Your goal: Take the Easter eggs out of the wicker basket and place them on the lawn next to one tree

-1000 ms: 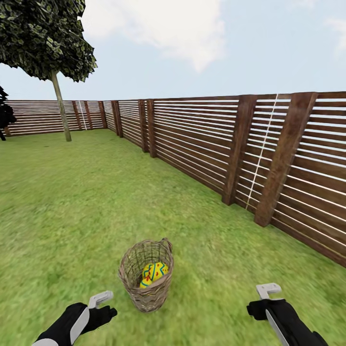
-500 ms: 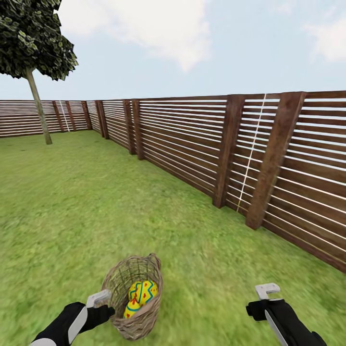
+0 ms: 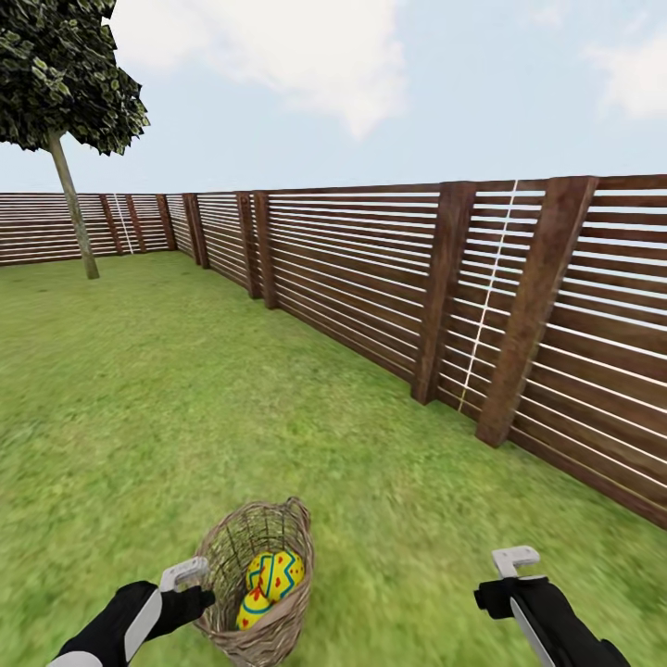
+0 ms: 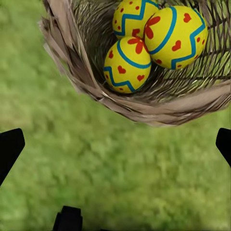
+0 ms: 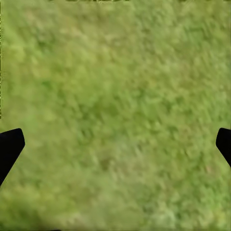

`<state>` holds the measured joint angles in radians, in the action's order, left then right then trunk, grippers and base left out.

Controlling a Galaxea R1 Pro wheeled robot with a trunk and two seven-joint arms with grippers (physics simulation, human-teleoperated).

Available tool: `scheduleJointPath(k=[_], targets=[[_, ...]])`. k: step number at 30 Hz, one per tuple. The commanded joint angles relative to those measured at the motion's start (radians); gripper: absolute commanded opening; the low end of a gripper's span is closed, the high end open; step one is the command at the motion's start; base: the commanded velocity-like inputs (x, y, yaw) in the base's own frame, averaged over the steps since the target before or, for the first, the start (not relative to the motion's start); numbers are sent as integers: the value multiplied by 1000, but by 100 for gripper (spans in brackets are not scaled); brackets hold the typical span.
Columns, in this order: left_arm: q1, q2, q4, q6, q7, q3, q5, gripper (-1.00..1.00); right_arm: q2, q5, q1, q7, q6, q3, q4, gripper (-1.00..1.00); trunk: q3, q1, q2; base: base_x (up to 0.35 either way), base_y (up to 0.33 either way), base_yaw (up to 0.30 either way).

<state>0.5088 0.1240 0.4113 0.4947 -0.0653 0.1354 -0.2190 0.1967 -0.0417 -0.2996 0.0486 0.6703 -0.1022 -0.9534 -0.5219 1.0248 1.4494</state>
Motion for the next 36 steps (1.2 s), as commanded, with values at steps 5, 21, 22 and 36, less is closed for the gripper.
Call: scheduleJointPath(k=[5,21,22,36], targets=[[0,-3,0,7,-4,7,-1,100,1,-4,0,5,5,-4,-1,100,-1,0,1,257,155,0],[0,-10,-2,-1,-5,6,-3,100,1,-4,0,5,5,-4,-1,100,-1,0,1,156,33,0],[0,-10,-2,-1,-5,6,-3,100,1,-4,0,5,5,-4,-1,100,-1,0,1,58,18,0],[0,-11,-2,-2,-5,7,-4,100,0,-4,0,5,5,-5,1,100,-1,0,1,7,2,0]])
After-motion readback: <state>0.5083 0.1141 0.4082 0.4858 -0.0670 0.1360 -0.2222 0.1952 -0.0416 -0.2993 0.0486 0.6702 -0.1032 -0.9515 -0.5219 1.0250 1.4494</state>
